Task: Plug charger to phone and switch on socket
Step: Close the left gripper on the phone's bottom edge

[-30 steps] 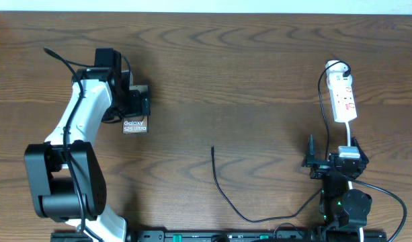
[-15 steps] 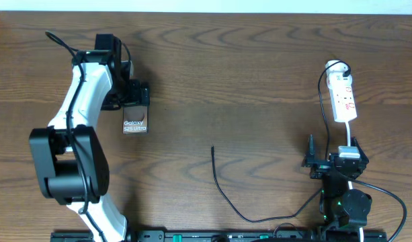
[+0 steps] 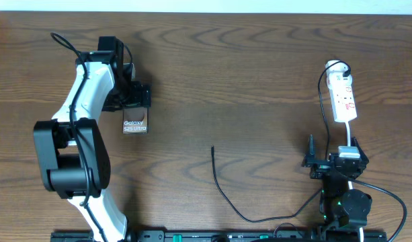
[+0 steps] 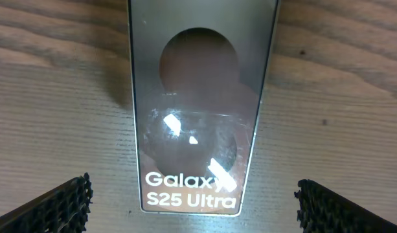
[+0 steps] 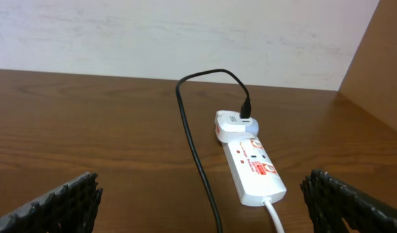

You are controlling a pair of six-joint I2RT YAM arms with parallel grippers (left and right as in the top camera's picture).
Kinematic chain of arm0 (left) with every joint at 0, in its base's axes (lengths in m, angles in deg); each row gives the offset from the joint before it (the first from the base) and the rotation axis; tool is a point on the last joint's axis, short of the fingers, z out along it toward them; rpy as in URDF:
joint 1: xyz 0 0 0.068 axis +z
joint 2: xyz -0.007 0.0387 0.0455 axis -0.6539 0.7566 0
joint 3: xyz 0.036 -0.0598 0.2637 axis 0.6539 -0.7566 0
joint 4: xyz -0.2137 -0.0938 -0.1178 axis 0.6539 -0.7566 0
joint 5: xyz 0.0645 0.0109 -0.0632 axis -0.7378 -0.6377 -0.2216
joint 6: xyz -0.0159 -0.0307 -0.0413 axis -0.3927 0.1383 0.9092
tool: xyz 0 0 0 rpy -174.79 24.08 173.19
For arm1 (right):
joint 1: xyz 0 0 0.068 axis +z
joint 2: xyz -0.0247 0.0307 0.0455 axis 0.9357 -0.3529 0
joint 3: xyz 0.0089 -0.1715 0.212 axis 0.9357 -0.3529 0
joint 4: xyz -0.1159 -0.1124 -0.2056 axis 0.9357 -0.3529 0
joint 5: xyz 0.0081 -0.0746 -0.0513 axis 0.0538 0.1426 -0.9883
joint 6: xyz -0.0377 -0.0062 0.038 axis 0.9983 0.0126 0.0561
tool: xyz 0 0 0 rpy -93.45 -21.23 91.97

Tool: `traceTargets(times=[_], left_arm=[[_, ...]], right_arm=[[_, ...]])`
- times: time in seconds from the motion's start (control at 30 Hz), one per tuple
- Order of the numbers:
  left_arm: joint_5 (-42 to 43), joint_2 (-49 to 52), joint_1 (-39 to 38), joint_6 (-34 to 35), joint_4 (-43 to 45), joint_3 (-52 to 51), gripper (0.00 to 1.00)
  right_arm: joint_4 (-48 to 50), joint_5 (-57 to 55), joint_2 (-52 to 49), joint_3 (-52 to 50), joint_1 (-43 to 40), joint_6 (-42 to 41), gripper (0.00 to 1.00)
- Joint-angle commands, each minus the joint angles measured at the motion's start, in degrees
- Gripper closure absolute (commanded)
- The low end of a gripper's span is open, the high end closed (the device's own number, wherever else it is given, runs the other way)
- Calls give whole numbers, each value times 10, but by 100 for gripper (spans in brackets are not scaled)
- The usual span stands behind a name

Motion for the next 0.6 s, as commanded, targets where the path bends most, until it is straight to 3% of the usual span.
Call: traceTargets(times=[0.0, 0.13, 0.57], left_arm=[[-7, 30, 2, -14, 2, 13, 1], [-7, 33, 2, -51, 13, 12, 1], [-7, 41, 1, -48, 29, 7, 1]], right_arm=[[-2, 1, 3, -1, 0, 6, 1], [-2, 1, 3, -1, 0, 6, 1], [-2, 1, 3, -1, 0, 5, 1]])
